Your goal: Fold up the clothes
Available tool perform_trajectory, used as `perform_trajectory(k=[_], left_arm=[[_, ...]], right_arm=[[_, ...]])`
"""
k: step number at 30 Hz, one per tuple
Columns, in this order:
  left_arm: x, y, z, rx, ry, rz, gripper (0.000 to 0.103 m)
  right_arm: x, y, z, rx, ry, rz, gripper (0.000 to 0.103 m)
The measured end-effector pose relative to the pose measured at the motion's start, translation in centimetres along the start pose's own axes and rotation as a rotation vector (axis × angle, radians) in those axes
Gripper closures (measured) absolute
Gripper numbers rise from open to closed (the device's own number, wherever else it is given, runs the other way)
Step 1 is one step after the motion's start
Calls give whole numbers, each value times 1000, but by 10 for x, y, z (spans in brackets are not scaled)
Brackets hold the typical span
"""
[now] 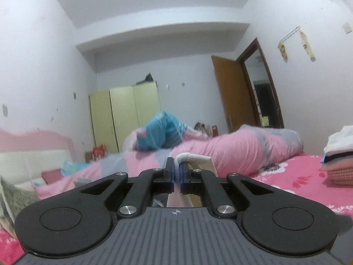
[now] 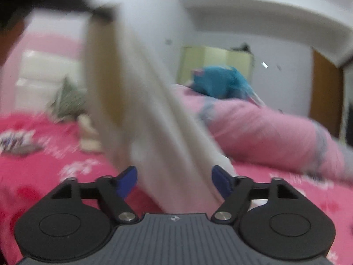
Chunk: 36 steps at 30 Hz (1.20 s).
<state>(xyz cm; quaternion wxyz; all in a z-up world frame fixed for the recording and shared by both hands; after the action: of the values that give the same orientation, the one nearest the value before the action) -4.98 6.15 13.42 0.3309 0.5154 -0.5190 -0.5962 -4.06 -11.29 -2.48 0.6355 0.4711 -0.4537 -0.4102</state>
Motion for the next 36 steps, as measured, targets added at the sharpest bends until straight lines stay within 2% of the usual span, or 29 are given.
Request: perform_trajectory(k=[4,5,6,7,8,9,13,17,21,24,27,30,32,33,34,35,36], left_arm=[[-7,16,15,31,5,7,100],[-7,19,19,36,7,14,100],[-8,21,22,40,8,23,100],[-9,24,25,44,14,28,100],[-9,25,27,48,25,26,100],[-10,26,29,51,37,23,100],[-19,30,43,75,82,30,100],[-28,43,54,129,74,61,100],[-42,53,55,182,11,140,100],[-49,46,34,151,-86,203,100],[-47,21,-3,45,-177,252,100],[-32,-25,-49,-116,-228,276,100],[-22,-67,-78,-238,-279,289,97],[-20,-90,-92,-316,-293,328,94],[-19,-113,-105,-395,-307,366,84],[-19,-136,-117,-474,-317,406,79],[-22,-156,-122,-548,-300,470,76]], right_arm=[[-39,4,-13,20,-67,116,27],[-47,6,-16,30,-81,137,37],[-53,8,-19,39,-96,154,54],[-56,11,-23,40,-117,157,62],[-54,15,-23,39,-133,137,85],[-51,20,-23,37,-148,111,96],[-9,40,22,105,-129,-87,97],[39,75,87,213,-85,-256,98],[77,123,147,383,-82,-324,98],[98,140,166,444,-74,-352,98],[112,130,147,357,-113,-364,98],[129,92,100,150,-123,-447,97],[135,57,64,9,-135,-496,97],[137,39,47,-52,-139,-519,97],[139,20,30,-113,-143,-543,97],[141,2,12,-174,-148,-566,97],[139,-12,1,-217,-149,-576,97]])
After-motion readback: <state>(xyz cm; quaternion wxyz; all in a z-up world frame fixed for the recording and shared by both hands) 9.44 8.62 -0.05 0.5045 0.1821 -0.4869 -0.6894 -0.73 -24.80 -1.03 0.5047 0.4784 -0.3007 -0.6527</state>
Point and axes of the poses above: each gripper's, at about its wrist camera, not at the fingertips, and z roughly against the way its jaws point, x to its right, y to its top, the point moved 3 cm from there along -z, roughly the way its jaws point, and after that the axes turned 3 degrees about -z, right-handed, at the moved point
